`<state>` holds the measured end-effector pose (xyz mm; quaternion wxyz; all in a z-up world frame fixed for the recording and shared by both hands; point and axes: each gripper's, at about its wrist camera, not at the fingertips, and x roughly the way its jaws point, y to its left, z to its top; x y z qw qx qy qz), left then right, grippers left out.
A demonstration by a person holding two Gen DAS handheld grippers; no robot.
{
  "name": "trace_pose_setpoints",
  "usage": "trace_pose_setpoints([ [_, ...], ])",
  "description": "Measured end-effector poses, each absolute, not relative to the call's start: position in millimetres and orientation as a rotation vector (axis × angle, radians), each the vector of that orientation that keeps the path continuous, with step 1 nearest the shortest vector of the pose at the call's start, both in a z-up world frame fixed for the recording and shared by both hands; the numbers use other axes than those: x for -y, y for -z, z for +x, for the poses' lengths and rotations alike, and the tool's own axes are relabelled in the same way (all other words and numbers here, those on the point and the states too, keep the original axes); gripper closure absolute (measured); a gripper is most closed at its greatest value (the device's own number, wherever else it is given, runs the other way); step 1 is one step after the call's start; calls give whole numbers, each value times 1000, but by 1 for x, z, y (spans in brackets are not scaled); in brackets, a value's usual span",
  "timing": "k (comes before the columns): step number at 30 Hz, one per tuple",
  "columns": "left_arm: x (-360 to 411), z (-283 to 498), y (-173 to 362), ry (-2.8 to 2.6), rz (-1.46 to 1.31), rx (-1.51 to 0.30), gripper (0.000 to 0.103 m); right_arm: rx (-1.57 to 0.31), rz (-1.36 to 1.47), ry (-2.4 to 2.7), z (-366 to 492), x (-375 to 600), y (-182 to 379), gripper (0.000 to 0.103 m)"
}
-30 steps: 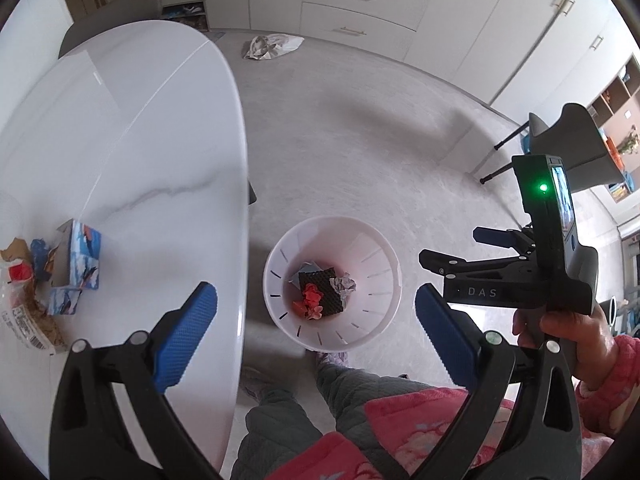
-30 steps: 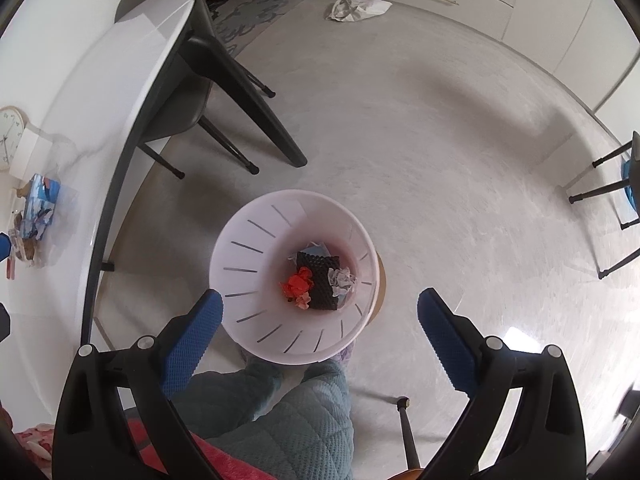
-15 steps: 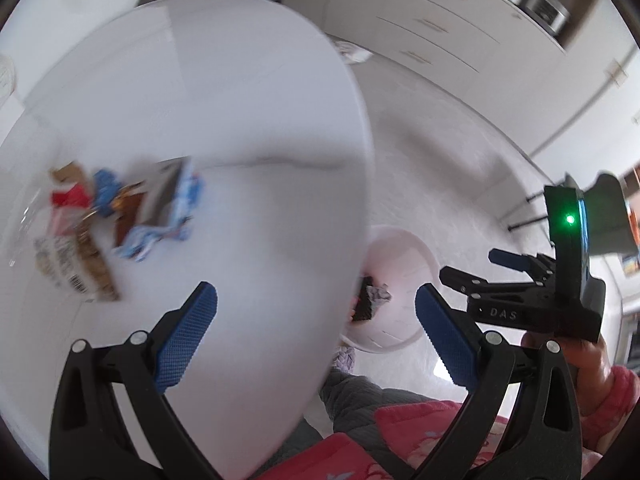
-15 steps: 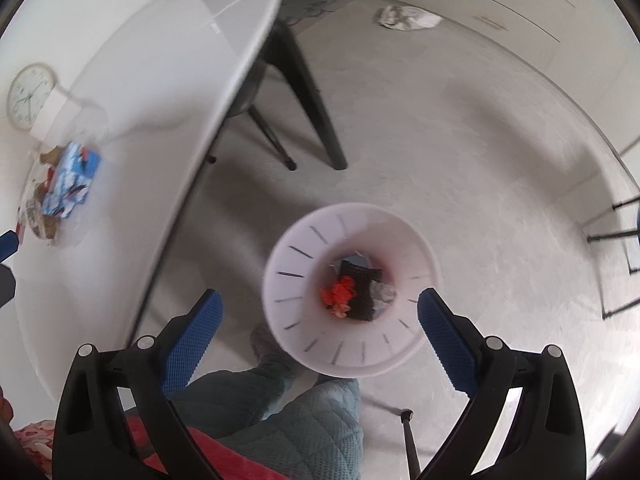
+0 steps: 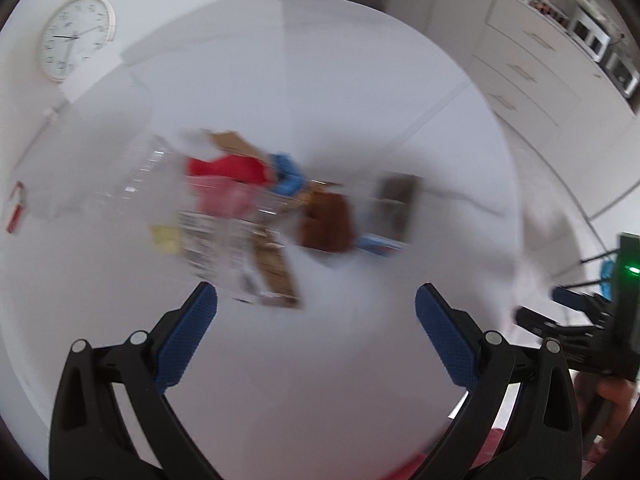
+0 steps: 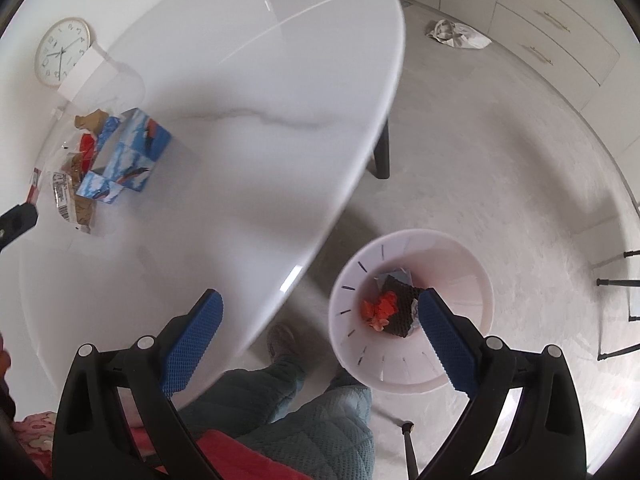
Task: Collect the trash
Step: 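Move both tools back over the table toward the remaining trash, then grasp the clear snack bag with the left tool while the right tool grasps the blue-white box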
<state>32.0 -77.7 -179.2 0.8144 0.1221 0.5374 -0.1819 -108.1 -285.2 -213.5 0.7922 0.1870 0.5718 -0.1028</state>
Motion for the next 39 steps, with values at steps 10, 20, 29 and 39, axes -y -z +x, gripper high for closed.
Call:
trace_pose_setpoints([
  [10,51,80,212,409,315,-1114,8,-1262,335,193,-78,254,199,6],
  [20,48,103,237,504,289,-1137,53,-1234,412,150,-45,235,176,6],
  [29,40,96,230,554,241,-1120,56,-1165,578,124,0,225,168,6],
  [39,17,71,199,545,197,-1092,56,-1223,671,194,36,215,203,31],
])
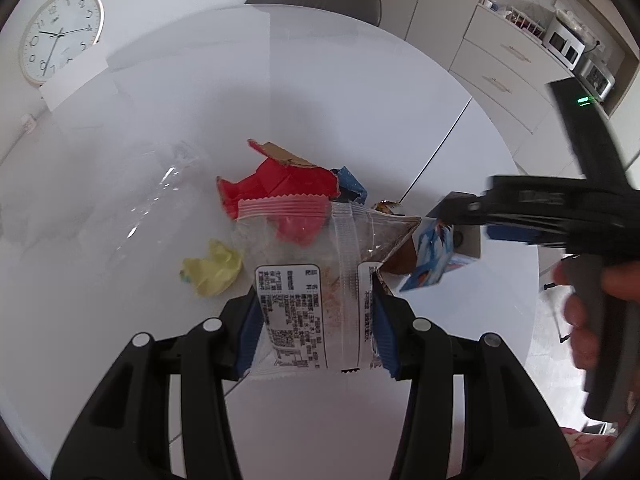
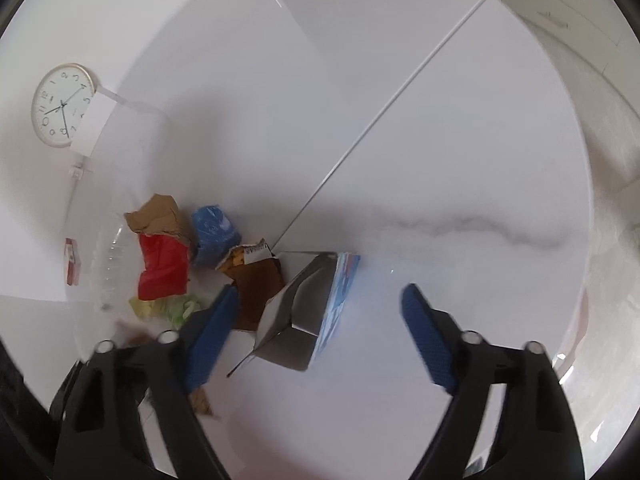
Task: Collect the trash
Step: 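Grasp the clear snack bag with the left tool while the right tool grasps the blue-white box, then carry the snack bag and box to the bin and open both tools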
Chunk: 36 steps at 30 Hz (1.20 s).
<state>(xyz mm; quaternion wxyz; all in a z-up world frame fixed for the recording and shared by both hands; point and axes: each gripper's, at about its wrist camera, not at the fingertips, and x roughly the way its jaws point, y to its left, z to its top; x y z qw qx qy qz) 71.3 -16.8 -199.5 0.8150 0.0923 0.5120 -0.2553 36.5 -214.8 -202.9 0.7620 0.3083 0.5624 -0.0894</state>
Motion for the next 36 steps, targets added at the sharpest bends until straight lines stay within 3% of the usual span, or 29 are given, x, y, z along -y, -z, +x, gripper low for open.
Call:
trace_pose_setpoints([
  [5,17,58,186,549,196,-1077,56,-1221,710,127,32,210,210,62],
  [9,23,48,180,566,210,-1068,56,-1202,718,79,24,213,205,79],
  [18,53,23,164,614,243,-1050,56,-1126,782,24,-23,244,193,81],
  [26,95,-1,159,689,282,-1054,56,-1060,717,115,-116,289,165,81],
  [33,140,-25,159,772,327,-1050,56,-1098,674,289,-179,335,187,81],
  [35,153,-32,159,792,345,-1048,56,-1131,657,316,-188,346,203,76],
  [36,159,-35,159,800,354,-1047,56,-1149,647,335,-192,350,212,67],
])
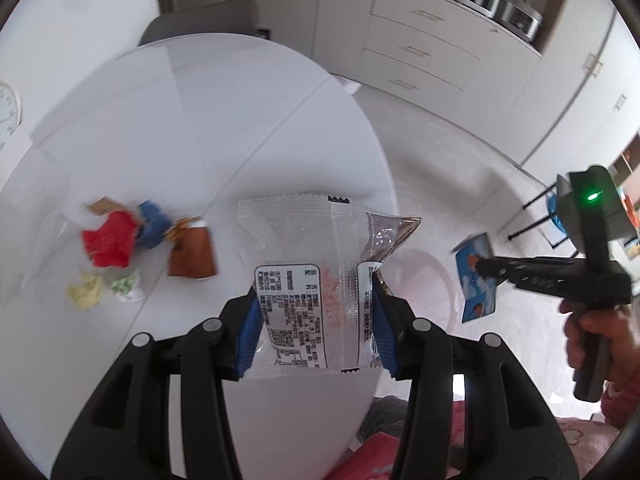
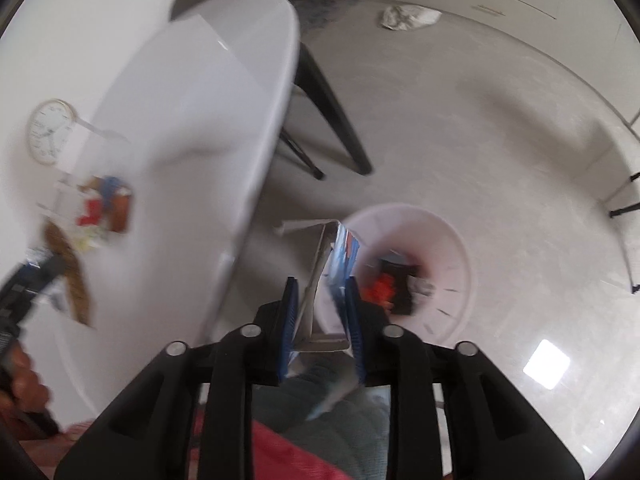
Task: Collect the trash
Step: 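Carry the snack bag and box to the bin and open both tools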
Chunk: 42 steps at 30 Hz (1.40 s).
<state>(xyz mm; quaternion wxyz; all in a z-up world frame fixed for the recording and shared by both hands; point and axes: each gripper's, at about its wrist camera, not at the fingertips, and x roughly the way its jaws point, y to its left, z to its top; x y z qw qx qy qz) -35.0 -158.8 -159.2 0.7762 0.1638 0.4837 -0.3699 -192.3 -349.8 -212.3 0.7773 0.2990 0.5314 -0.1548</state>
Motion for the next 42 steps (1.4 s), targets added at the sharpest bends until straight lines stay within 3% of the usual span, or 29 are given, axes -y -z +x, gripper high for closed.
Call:
trace_pose_setpoints([
  [1,162,-37,160,806,361,-1045,56,-1161,644,342,-195,352,217,54],
  [2,168,-40,160,814,370,-1044,56,-1181,634,359,-196,353,223,20],
  [3,173,-44,160,821,380,-1043,56,-1195,613,398,-200,355,227,5],
  [23,279,-100,170,1029,517,-1041,56,-1181,666,569,-272,421,234,3],
  [25,291,-108,173,1058,531,-1055,50,-1178,674,579,-278,424,235,3],
  [27,302,-115,176,1073,536,-1083,22,-1175,683,586,-285,427,236,3],
  [29,306,-120,177,1071,535,-1094,9,-1175,688,590,-288,428,236,3],
  [42,298,-125,178,1030,547,-1117,8,-1183,677,564,-284,423,235,3],
])
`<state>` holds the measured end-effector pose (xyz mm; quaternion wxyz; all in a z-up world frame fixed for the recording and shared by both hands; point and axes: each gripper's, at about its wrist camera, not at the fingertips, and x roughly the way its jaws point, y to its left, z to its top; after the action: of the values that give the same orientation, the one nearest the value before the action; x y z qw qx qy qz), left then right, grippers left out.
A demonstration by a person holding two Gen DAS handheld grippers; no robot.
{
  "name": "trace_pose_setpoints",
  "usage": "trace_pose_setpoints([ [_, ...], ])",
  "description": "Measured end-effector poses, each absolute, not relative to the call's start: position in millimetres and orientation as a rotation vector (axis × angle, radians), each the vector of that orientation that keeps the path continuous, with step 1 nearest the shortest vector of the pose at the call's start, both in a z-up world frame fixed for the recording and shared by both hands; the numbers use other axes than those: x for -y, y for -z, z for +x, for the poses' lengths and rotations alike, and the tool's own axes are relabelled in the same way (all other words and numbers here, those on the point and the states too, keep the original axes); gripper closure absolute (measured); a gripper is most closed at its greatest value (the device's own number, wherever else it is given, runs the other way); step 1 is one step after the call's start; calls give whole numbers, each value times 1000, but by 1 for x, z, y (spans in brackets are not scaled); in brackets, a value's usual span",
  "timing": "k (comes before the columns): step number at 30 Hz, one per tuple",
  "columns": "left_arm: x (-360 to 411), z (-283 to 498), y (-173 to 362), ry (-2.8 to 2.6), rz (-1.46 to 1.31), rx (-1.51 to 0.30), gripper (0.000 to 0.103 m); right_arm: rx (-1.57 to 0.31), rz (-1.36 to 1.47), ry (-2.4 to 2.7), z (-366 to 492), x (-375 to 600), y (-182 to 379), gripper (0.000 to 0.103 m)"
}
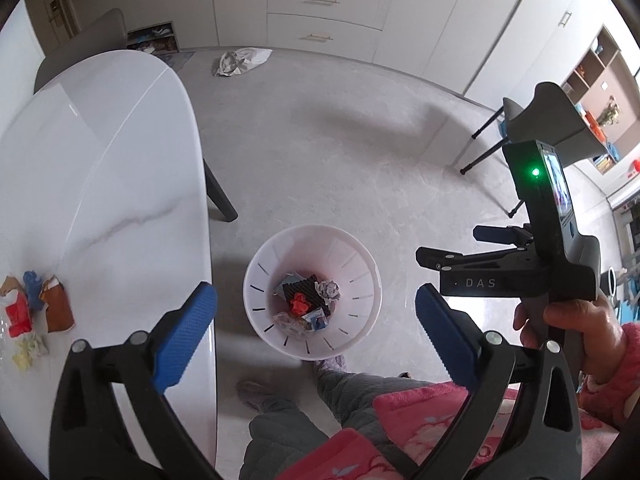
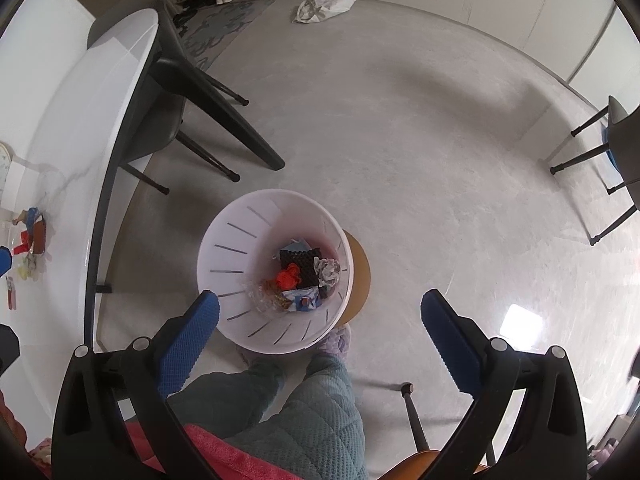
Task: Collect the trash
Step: 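Carry the snack bag and box to the bin and open both tools, then move both tools back over the table toward the plastic bottle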
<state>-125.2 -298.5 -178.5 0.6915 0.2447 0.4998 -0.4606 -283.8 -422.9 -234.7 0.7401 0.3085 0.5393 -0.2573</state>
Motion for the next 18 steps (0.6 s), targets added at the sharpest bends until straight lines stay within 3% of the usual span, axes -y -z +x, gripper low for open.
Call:
trace_pose_setpoints([
  [18,265,-103,163,946,466,-1112,8,-1174,626,518,-254,398,225,3],
])
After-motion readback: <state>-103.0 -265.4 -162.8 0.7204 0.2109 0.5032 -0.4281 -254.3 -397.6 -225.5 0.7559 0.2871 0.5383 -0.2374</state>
